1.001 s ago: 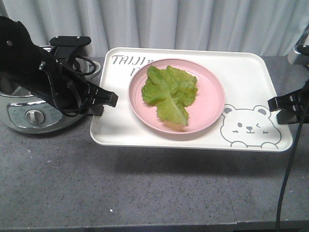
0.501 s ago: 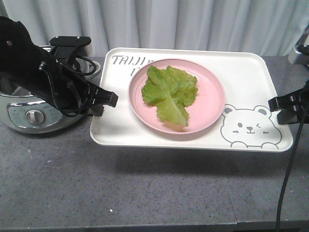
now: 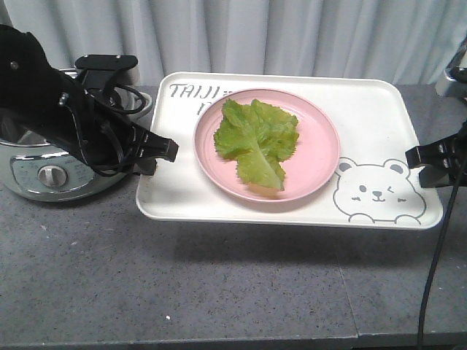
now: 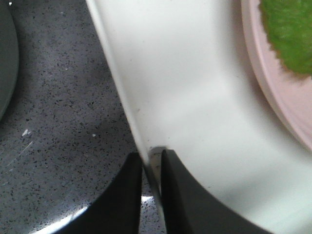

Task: Transfer vegetables to tray and serve
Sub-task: 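Hold the tray level while the base turns away from the counter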

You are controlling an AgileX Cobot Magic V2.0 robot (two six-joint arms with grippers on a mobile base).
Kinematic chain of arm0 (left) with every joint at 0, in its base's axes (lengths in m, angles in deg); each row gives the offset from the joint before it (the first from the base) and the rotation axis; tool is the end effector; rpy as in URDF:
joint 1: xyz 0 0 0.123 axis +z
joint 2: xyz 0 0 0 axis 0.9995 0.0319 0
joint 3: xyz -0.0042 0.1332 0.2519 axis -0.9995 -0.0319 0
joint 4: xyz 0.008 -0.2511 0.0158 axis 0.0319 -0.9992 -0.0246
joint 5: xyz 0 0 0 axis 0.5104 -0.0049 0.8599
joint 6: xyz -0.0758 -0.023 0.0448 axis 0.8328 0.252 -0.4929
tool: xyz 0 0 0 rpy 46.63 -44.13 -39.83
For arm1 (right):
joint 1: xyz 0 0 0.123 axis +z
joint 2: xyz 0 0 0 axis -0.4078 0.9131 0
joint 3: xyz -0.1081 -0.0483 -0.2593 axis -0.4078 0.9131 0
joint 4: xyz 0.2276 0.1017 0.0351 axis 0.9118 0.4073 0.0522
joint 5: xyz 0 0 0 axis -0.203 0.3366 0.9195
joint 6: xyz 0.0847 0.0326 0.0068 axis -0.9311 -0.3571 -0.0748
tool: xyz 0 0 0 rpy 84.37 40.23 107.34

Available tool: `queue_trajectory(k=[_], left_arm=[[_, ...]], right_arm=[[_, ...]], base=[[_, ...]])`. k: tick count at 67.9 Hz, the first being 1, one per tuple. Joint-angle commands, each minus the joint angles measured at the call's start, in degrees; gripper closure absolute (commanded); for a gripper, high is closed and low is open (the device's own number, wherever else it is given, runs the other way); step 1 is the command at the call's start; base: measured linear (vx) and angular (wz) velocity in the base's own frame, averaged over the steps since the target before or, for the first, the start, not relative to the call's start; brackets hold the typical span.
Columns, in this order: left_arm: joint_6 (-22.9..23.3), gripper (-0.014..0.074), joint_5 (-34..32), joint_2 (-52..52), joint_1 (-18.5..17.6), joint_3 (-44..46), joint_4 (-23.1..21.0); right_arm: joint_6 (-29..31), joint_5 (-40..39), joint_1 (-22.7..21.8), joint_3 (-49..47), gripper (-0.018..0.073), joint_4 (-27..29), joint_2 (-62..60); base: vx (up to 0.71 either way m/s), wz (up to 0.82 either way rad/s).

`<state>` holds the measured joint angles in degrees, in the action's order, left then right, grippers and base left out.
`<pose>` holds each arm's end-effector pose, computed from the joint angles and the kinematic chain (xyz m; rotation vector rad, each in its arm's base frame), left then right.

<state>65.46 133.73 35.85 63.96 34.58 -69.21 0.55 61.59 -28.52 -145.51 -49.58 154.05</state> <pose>0.3032 -0.1506 0.3388 0.3982 2.5947 -0.3931 0.2861 0.0011 0.3275 -0.1816 2.6209 0.2647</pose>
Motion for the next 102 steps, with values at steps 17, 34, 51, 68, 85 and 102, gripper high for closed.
queue_trajectory(k=[17,34,51,68,85,102], left_arm=[[-1.36,0.0603,-5.7,-2.63,-1.46,1.7,-8.0],[-1.36,0.0603,-5.7,-2.63,-1.46,1.7,-8.0],[-1.36,0.0603,-5.7,-2.63,-1.46,1.7,-8.0],[-1.36,0.0603,-5.7,-2.63,-1.46,1.7,-8.0],[-1.36,0.0602,-5.7,-2.63,-1.46,1.7,-8.0],[-1.36,0.0602,-5.7,-2.63,-1.46,1.7,-8.0]], right_arm=[[2.06,-0.04,0.99,-1.99,0.0565,8.47,-2.2],[2.06,-0.04,0.99,-1.99,0.0565,8.47,-2.2],[2.06,-0.04,0.99,-1.99,0.0565,8.54,-2.2],[2.06,0.03,0.99,-1.99,0.0565,8.53,-2.2],[2.06,0.42,0.99,-1.99,0.0565,8.53,-2.2],[2.06,0.42,0.99,-1.99,0.0565,8.53,-2.2]], base=[[0.0,0.0],[0.0,0.0],[-0.01,-0.04],[-0.02,-0.1],[-0.02,-0.16],[0.0,-0.21]])
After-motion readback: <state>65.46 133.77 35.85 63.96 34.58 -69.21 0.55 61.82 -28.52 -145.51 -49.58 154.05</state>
